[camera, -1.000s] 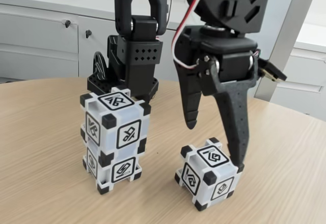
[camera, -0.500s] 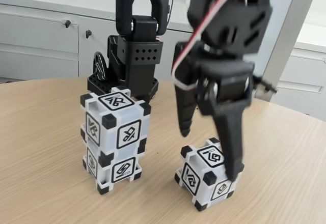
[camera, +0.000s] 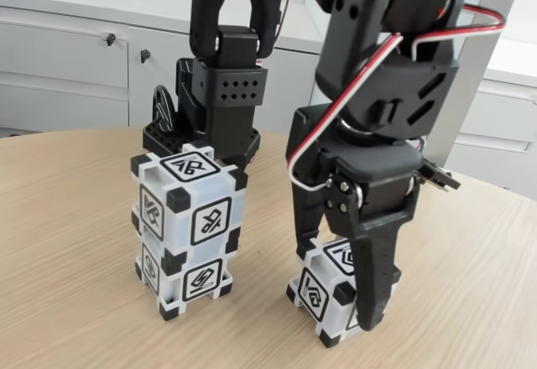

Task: Stack cubes from left to right.

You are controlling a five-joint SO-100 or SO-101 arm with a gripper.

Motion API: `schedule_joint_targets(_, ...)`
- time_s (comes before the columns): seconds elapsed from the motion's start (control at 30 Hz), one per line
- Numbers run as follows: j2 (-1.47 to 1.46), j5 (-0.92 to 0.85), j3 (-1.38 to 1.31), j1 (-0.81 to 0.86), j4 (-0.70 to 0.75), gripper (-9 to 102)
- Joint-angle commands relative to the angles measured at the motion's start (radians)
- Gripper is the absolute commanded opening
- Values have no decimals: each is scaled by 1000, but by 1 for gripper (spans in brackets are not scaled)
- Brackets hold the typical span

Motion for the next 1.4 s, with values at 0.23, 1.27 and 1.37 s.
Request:
schedule_joint_targets(0.23, 18, 23, -44, -5, 3, 14)
schedule_joint_targets(1.27, 259, -61, -546, 17, 497, 13)
schedule_joint_targets(1.37, 261, -54, -594, 17, 499, 13)
